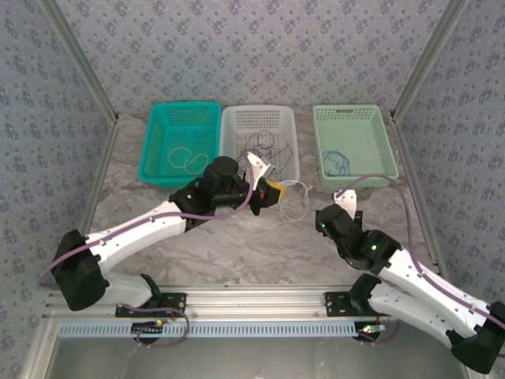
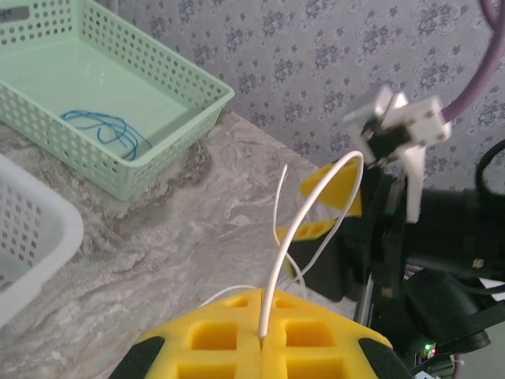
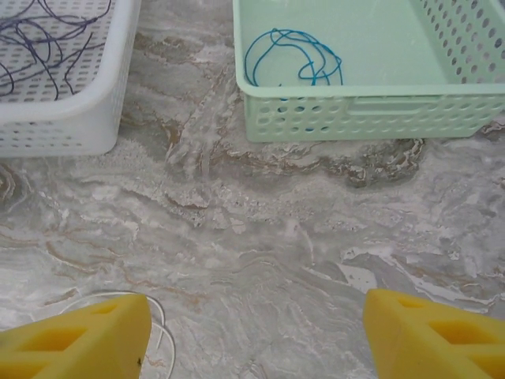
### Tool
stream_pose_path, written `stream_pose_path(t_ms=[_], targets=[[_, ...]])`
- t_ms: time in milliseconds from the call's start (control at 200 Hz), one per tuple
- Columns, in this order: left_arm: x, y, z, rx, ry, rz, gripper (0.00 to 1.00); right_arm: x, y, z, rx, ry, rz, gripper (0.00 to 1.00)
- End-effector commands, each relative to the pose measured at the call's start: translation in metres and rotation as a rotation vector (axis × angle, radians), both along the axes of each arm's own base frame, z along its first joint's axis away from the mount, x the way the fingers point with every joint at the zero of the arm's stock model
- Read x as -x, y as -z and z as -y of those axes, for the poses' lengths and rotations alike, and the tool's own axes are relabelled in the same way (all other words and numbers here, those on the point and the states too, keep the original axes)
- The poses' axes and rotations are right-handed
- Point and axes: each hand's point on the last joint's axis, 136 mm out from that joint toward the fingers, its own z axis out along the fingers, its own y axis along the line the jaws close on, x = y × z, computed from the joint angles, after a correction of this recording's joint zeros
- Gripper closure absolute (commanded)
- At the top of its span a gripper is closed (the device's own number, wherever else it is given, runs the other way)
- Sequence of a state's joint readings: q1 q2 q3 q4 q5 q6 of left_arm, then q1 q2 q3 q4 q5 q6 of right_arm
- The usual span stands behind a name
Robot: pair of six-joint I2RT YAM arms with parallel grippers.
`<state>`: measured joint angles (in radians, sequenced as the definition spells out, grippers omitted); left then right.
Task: Untangle the cables
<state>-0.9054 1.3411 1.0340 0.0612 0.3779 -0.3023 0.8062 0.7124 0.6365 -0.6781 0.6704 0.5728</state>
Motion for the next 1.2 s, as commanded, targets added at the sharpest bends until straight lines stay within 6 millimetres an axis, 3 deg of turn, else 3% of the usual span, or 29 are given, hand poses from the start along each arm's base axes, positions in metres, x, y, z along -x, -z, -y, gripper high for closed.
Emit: stream_pose_path(t_ms=[0,175,260,620,929,1194], targets=[[0.006,-0.008,-0.004,0.033,0.001,0.003,1.00,0.003,-0.008,0.009,-0.010,0.041,0.014,0.27],[-0.003,-0.015,-0.009,0.039,-0.051,0.024,1.00,0.008,0.011,-0.018,-0.051,-0.089,-0.032,0.24],[-0.009,-0.016,-0.010,0.031,-0.068,0.021,1.00,0.010,0.012,-0.021,-0.036,-0.107,-0.018,0.24],[-0.023,0.002,-0.010,-0.011,-0.104,-0.046,1.00,0.013,-0.022,-0.047,-0.071,-0.249,0.117,0.19],[-0.012,0.005,0.006,0.006,-0.002,-0.086,1.00,-0.002,-0.041,-0.065,-0.028,-0.291,0.189,0.14],[0.001,0.009,0.007,-0.016,0.065,-0.091,1.00,-0.014,-0.052,-0.074,0.008,-0.307,0.193,0.17]])
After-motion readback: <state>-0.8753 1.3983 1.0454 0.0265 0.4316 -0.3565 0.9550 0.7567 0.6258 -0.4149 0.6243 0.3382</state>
